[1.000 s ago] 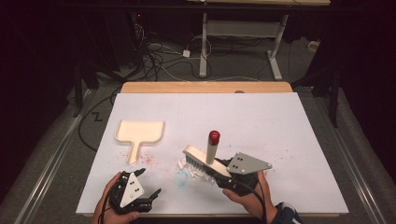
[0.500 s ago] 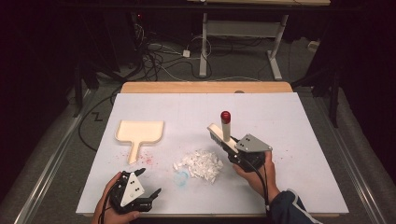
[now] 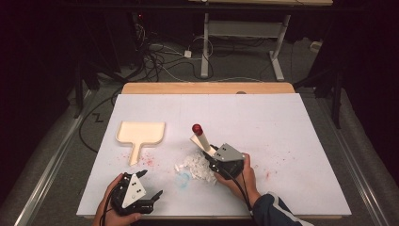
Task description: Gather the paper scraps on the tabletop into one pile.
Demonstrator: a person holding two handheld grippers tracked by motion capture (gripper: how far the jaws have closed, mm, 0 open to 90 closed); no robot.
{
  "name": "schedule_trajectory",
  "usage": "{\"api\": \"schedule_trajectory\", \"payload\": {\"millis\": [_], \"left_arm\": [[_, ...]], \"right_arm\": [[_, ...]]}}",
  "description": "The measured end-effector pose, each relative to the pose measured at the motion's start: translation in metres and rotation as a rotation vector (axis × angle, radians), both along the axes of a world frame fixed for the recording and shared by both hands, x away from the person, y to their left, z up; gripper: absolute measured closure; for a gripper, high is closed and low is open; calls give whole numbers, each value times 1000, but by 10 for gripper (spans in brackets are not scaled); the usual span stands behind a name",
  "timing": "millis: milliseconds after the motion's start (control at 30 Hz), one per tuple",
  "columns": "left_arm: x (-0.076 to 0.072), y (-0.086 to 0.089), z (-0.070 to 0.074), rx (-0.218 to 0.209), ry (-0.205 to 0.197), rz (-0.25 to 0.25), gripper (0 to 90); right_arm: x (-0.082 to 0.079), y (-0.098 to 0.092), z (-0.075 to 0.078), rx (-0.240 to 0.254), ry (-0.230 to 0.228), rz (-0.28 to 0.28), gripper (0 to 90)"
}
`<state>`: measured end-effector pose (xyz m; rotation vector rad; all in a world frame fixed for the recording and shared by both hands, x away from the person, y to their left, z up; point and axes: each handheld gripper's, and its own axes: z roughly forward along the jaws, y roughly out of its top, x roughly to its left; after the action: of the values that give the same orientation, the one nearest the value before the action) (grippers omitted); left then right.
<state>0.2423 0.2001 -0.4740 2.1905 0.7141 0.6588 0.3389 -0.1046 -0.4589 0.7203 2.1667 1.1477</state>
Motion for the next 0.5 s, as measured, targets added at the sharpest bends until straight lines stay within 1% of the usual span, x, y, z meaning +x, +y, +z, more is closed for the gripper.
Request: {"api": "schedule_trajectory", "payload": {"millis": [33,167,300,333,433,500], "left_arm": [[0,0,0,-2,0,0,174],[0,1,0,-6,1,-1,175],[0,1,0,-5,2,-2,175],[0,1,0,-3,1,-1,174],[0,1,0,-6,2,0,175],[0,1,0,-5,2,1,175]], "right_arm": [[0,2,1,14,2,8,673],[-2,9,2,21,1,33,674],[0,7,5,36,1,56,675],[1,5,6,41,2,69,676],[2,1,10,46,-11,55,676],[4,-4,14,62,-17,43,675]]}}
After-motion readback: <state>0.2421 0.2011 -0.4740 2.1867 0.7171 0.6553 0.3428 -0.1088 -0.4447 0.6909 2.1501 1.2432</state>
